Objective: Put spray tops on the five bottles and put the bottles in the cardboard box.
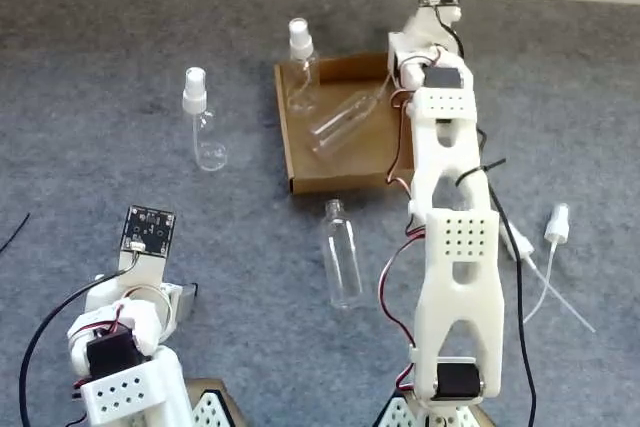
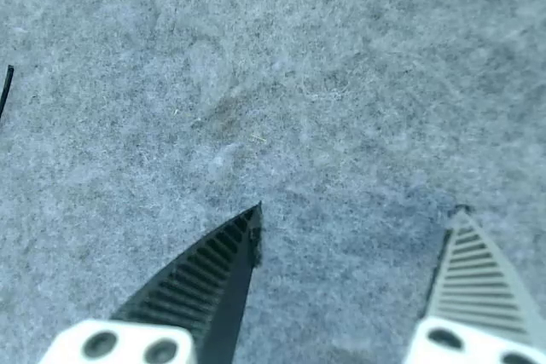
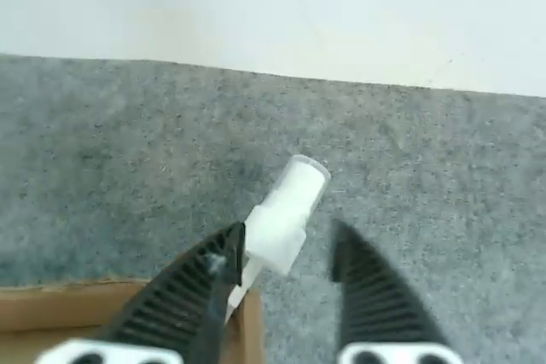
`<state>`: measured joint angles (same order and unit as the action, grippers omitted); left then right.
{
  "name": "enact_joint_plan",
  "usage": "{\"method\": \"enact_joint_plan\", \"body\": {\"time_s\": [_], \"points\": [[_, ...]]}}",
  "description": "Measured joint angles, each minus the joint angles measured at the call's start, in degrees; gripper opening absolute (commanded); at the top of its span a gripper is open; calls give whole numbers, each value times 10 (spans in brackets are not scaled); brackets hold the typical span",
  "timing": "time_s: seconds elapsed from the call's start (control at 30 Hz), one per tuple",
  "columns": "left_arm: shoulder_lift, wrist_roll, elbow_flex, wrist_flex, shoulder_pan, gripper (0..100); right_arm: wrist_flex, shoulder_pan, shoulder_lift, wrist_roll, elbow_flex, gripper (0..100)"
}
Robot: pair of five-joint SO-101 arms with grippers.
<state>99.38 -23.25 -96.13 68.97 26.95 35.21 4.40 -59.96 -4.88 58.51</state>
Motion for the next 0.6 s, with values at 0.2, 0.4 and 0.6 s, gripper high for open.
{"method": "enact_joint_plan", "body": {"time_s": [0.2, 0.4, 0.6], "points": [[0, 0, 0, 0, 0, 302, 37, -2, 1, -4, 0, 8], [0, 0, 0, 0, 0, 302, 118, -5, 1, -4, 55, 208], [0, 0, 0, 0, 0, 302, 128, 3, 1, 63, 90, 416]]}}
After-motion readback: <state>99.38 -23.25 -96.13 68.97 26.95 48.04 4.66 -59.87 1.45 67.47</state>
